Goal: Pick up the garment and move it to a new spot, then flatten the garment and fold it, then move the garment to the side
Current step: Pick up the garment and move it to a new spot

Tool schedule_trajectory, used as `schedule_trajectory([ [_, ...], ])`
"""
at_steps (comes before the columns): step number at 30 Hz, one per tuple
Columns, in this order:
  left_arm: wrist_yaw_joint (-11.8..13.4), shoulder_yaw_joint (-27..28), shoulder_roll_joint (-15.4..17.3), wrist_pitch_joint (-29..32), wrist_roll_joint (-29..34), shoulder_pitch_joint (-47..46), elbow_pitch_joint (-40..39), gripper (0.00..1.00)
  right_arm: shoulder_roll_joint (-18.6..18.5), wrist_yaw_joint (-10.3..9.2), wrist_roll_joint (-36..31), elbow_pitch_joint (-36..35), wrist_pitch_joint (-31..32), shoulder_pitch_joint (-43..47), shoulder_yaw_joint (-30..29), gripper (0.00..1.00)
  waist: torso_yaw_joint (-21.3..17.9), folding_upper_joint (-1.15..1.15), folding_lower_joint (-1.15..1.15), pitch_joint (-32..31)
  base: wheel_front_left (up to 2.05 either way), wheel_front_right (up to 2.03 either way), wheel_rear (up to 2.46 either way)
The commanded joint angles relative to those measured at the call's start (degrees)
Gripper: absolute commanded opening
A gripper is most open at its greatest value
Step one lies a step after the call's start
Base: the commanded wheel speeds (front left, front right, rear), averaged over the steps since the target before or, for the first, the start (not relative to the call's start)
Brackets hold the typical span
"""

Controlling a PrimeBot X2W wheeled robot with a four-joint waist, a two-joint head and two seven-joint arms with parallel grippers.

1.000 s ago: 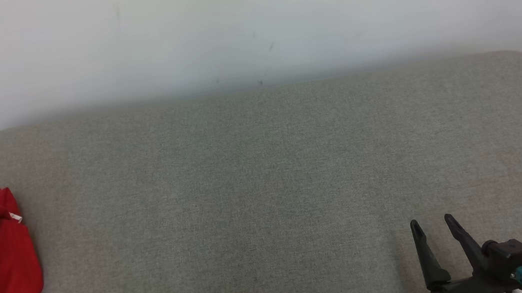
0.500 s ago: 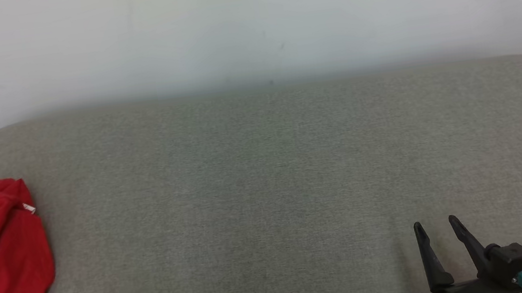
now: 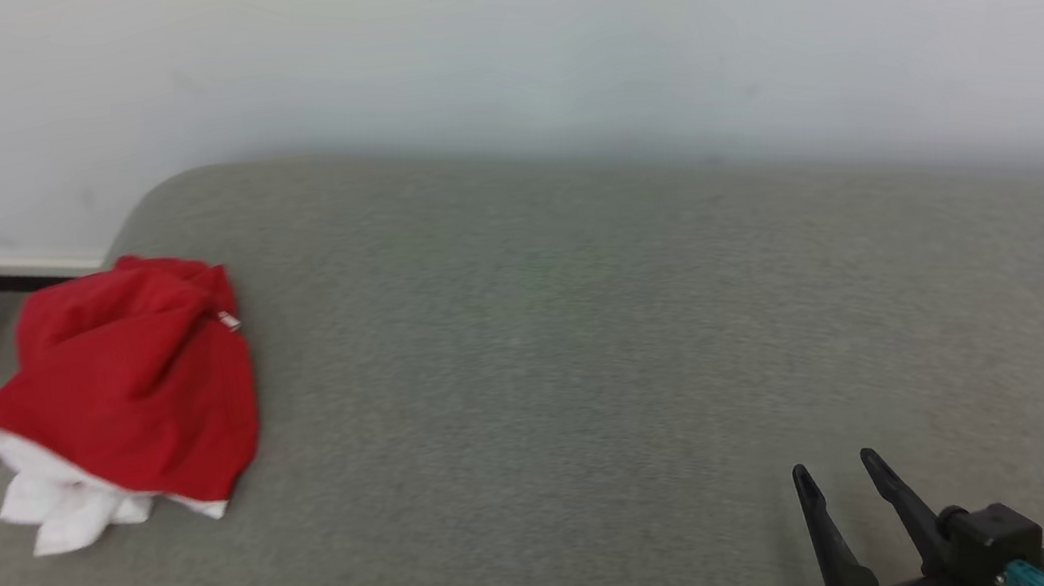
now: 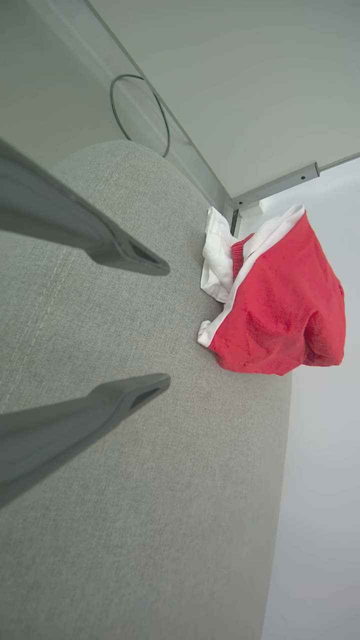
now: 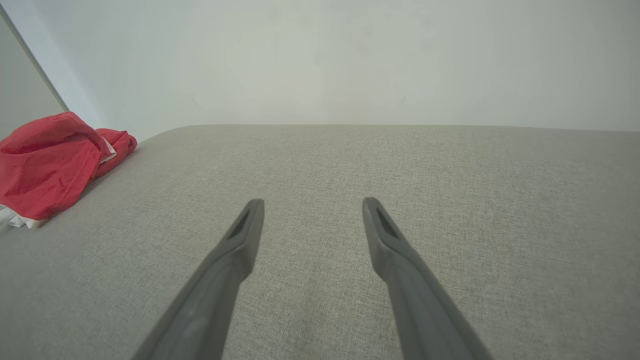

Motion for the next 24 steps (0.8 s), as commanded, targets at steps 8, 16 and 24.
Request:
schedule_trajectory([
  [8,-0.2,3.0,0.6,-0.2,0.6,3.0,-0.4,1.00,1.0,-0.12,0.1,1.1,0.0,0.2,2.2,1.00,15.4,0.00,0.00,-1.8,0.00,0.00,0.00],
  [16,-0.4,4.9,0.5,-0.2,-0.4,3.7,-0.5,1.00,1.0,-0.12,1.4,1.5,0.0,-0.3,3.9,1.00,16.1,0.00,0.00,-1.4,0.00,0.00,0.00],
  [24,-5.1,6.6,1.4,-0.2,-3.8,-0.9,1.8,1.00,-2.0,-0.12,3.3,0.6,0.0,0.0,5.5,1.00,12.2,0.00,0.00,0.8,0.00,0.00,0.00],
])
